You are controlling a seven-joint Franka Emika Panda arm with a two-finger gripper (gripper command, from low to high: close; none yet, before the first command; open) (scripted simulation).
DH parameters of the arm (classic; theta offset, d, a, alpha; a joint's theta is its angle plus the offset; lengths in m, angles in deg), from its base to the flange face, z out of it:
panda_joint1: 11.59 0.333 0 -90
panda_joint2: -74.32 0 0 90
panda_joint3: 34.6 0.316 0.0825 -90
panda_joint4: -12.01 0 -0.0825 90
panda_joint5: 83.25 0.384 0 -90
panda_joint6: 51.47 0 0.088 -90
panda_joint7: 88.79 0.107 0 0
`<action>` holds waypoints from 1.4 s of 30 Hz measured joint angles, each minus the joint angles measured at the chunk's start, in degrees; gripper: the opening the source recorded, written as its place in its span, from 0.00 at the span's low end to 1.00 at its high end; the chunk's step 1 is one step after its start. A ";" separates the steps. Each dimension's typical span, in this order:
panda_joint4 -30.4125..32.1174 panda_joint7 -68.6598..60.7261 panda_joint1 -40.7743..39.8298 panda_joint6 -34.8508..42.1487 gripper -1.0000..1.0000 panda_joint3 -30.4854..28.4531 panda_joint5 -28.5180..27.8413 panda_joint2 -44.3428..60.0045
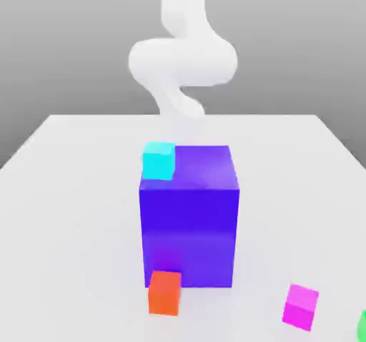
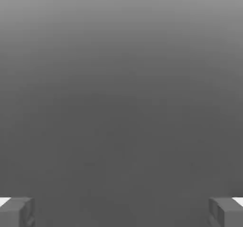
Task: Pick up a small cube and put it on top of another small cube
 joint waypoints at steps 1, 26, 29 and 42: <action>0.30 -1.35 0.82 -0.87 0.50 0.08 -0.17 2.26; 7.22 -32.46 14.29 -21.02 0.50 6.73 -3.99 54.44; 6.49 -32.31 15.29 -25.22 0.50 6.05 -5.69 60.69; 6.46 -32.41 15.47 -25.48 0.00 5.96 -5.77 61.23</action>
